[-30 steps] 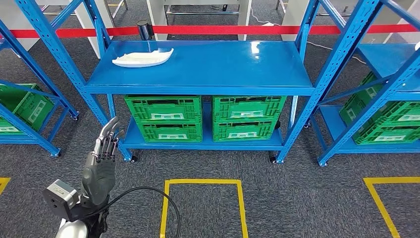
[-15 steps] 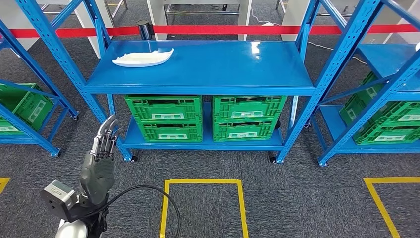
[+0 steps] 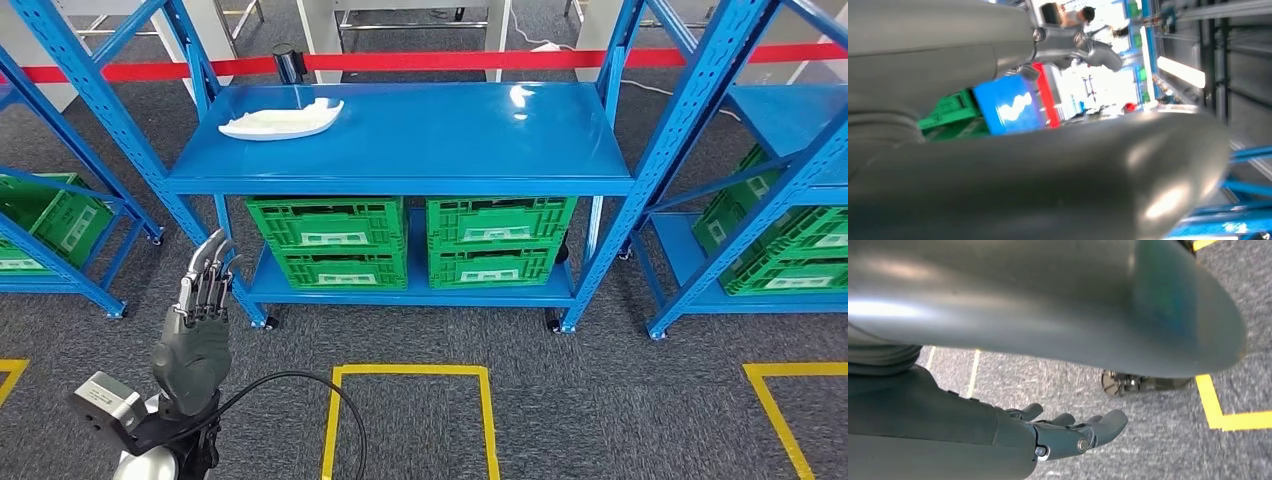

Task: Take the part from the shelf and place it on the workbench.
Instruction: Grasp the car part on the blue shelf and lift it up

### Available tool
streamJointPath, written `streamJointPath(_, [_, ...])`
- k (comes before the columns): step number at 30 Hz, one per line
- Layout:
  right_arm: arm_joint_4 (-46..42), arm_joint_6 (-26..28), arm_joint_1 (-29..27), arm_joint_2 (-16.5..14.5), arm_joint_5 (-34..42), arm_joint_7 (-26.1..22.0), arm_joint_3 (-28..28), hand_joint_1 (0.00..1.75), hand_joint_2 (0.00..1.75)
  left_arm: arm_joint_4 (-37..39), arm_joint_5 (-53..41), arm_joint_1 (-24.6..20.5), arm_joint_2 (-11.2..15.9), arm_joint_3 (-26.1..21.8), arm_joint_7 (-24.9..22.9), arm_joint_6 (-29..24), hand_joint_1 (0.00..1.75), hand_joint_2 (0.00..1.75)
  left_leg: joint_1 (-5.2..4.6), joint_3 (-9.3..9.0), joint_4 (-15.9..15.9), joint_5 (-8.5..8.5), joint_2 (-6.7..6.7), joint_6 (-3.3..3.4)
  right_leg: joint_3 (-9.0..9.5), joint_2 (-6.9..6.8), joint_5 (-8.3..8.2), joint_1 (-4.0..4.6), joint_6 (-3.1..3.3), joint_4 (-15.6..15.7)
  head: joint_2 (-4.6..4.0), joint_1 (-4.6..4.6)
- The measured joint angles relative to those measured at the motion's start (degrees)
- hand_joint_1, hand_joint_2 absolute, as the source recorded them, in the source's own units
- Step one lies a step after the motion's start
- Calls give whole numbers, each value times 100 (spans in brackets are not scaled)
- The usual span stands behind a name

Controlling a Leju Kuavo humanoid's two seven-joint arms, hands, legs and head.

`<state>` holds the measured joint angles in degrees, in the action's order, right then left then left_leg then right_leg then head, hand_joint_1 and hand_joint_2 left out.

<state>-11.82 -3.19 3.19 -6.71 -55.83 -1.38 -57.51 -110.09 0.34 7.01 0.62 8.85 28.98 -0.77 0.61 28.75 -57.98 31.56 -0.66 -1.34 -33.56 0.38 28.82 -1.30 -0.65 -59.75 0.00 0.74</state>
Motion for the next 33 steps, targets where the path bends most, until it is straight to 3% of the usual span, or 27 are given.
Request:
streamJointPath(2, [0, 5, 1, 1, -1, -4, -3, 0, 0, -8, 5, -6, 0, -1, 11, 0, 0, 0, 16, 25, -135, 78, 14, -62, 60, -4, 26, -6, 93, 15, 0, -22])
streamJointPath(3, [0, 7, 5, 1, -2, -7, -3, 0, 0, -10, 6, -9, 1, -2, 17, 0, 0, 0, 21, 135, -374, 181, 25, -85, 99, -8, 44, -13, 135, 22, 0, -37])
streamJointPath(5, [0, 9, 5, 2, -3, -9, -5, 0, 0, -3, 8, -9, 1, -3, 27, 0, 0, 0, 22, 578, -1144, 462, 39, -109, 155, -14, 100, -1, 186, 24, 0, -64])
streamJointPath(6, [0, 9, 4, 2, -3, -9, -5, 0, 0, 3, 9, -6, 1, -4, 28, 0, 0, 0, 23, 821, -1500, 544, 39, -112, 184, -15, 130, 9, 196, 24, 0, -68])
streamJointPath(7, [0, 9, 1, 2, -3, -9, -7, 0, 0, 8, 10, -3, 1, -4, 28, 0, 0, 0, 21, 989, -1687, 518, 39, -105, 222, -13, 162, 19, 199, 24, 0, -70])
streamJointPath(8, [0, 9, -2, 2, -3, -9, -7, 0, 0, 10, 10, -3, 1, -4, 29, 0, 0, 0, 18, 1049, -1651, 365, 39, -88, 270, -9, 196, 28, 198, 24, 0, -71])
streamJointPath(9, [0, 9, -2, 1, -3, -9, -8, 0, 0, 10, 9, -4, 1, -4, 31, 0, 0, 0, 12, 998, -1390, 104, 39, -59, 329, -3, 236, 35, 192, 24, 0, -73])
streamJointPath(11, [3, 9, 1, -2, -3, -9, -9, 0, 0, 10, 9, -7, 1, -4, 34, 0, 0, 0, -22, 761, -653, -376, 41, 15, 416, 5, 318, 44, 159, 29, 0, -70])
streamJointPath(12, [5, 10, 5, -3, -3, -9, -9, 0, 0, 9, 8, -9, 1, -4, 35, 0, 0, 0, -43, 663, -383, -481, 42, 44, 428, 6, 349, 46, 130, 31, 0, -74])
streamJointPath(16, [8, 11, 23, -4, -3, -10, -8, 0, 0, 2, 8, -8, 0, -5, 35, 0, 0, 0, -64, 551, -145, -429, 23, 126, 481, -11, 399, 47, -14, 98, 0, -80])
streamJointPath(18, [7, 5, 37, 2, -4, -14, -9, 0, 0, -5, 7, -14, -8, -8, 42, 0, 0, 0, -28, 439, -54, -413, 32, 191, 403, -16, 522, 56, -62, -147, 0, -55])
streamJointPath(19, [7, 1, 40, 4, -4, -16, -10, 0, 0, -5, 5, -17, -13, -8, 45, 0, 0, 0, -19, 390, -27, -397, 44, 218, 232, -15, 643, 50, -76, -459, 0, -38])
streamJointPath(21, [7, -8, 37, 5, -4, -22, -12, 0, 0, 6, 1, -20, -20, -9, 49, 0, 0, 0, -21, 339, -20, -343, 56, 254, -280, -15, 878, 49, -104, -1226, 0, -14])
streamJointPath(22, [7, -6, 27, 6, -3, -28, -13, 0, 0, 13, -1, -19, -21, -9, 50, 0, 0, 0, -23, 309, -21, -312, 54, 259, -481, -15, 881, 47, -116, -1461, 0, -9])
streamJointPath(23, [7, -4, 16, 7, -3, -37, -15, 0, 0, 22, -2, -21, -21, -9, 50, 0, 0, 0, -24, 267, -22, -278, 48, 257, -577, -15, 756, 46, -122, -1482, 0, -4])
streamJointPath(24, [7, -4, 9, 9, -3, -49, -16, 0, 0, 32, -5, -25, -22, -9, 50, 0, 0, 0, -24, 214, -23, -242, 41, 249, -556, -16, 521, 45, -120, -1279, 0, 2])
streamJointPath(26, [7, -4, 7, 16, 0, -67, -20, 0, 0, 55, -13, -45, -25, -9, 52, 0, 0, 0, -33, 116, -31, -157, 34, 215, -304, -20, 6, 50, -91, -525, 0, 10])
streamJointPath(27, [7, -5, 10, 19, 2, -73, -22, 0, 0, 65, -15, -63, -26, -9, 53, -1, 0, 0, -44, 95, -39, -118, 30, 188, -191, -20, -127, 58, -61, -223, 0, 13])
streamJointPath(28, [7, -6, 11, 20, 3, -75, -24, 0, 0, 72, -16, -84, -27, -8, 54, -4, 0, 0, -52, 88, -41, -90, 26, 158, -125, -19, -173, 69, -26, -43, 0, 11])
streamJointPath(31, [7, -3, 9, 19, 3, -76, -27, 0, 0, 86, -16, -139, -27, -5, 65, -24, 0, 0, -49, 64, -16, -49, 25, 58, -85, -14, -124, 80, 84, 46, 0, 1])
streamJointPath(33, [7, 4, 6, 20, 3, -80, -28, 0, 0, 87, -11, -168, -24, -4, 81, -40, 0, 0, -40, 128, -223, 74, 34, -14, -12, -17, -109, 56, 154, 93, 0, -16])
